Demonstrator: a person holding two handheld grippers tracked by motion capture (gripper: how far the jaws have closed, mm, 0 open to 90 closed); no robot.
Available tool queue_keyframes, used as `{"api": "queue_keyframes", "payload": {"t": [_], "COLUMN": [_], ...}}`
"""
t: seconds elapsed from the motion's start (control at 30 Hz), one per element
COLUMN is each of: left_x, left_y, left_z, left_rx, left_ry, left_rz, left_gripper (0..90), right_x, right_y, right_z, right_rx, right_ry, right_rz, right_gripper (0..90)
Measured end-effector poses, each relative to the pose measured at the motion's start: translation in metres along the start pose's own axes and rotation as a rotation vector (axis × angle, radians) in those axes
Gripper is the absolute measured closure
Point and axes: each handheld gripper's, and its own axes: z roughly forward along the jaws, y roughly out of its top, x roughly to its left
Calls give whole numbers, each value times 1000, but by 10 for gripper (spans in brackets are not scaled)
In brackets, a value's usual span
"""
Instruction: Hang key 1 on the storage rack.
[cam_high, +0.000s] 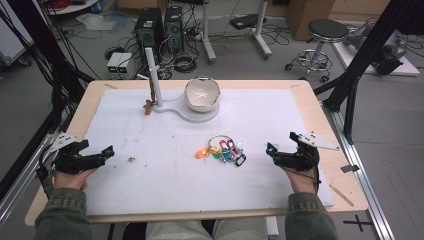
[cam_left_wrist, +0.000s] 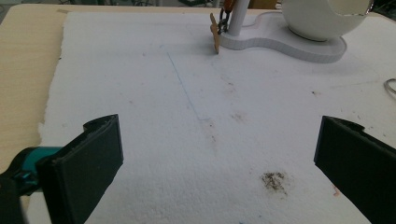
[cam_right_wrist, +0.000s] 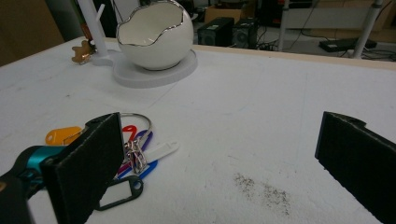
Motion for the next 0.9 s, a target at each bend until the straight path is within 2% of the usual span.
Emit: {"api": "queue_keyframes", "payload": {"t": [0.2, 0.43, 0.67, 0.9], "left_x": [0, 1, 1, 1], "left_y": [-3, -5, -5, -6], "left_z": [-3, -3, -4, -6], "left_rx": [-16, -7, -15, -20], "left_ry": [-6, -10, -10, -9], "left_rz": [-1, 2, 1, 4], "left_gripper": [17, 17, 17, 17], "right_x": [0, 4, 13, 24], "right_y": [1, 4, 8, 9], "right_z": [2, 7, 13, 23], "right_rx": [6, 13, 33, 61], "right_ry": [9, 49, 91, 127], "right_rz": [-8, -12, -18, -45], "right_gripper": [7, 7, 7, 7]}}
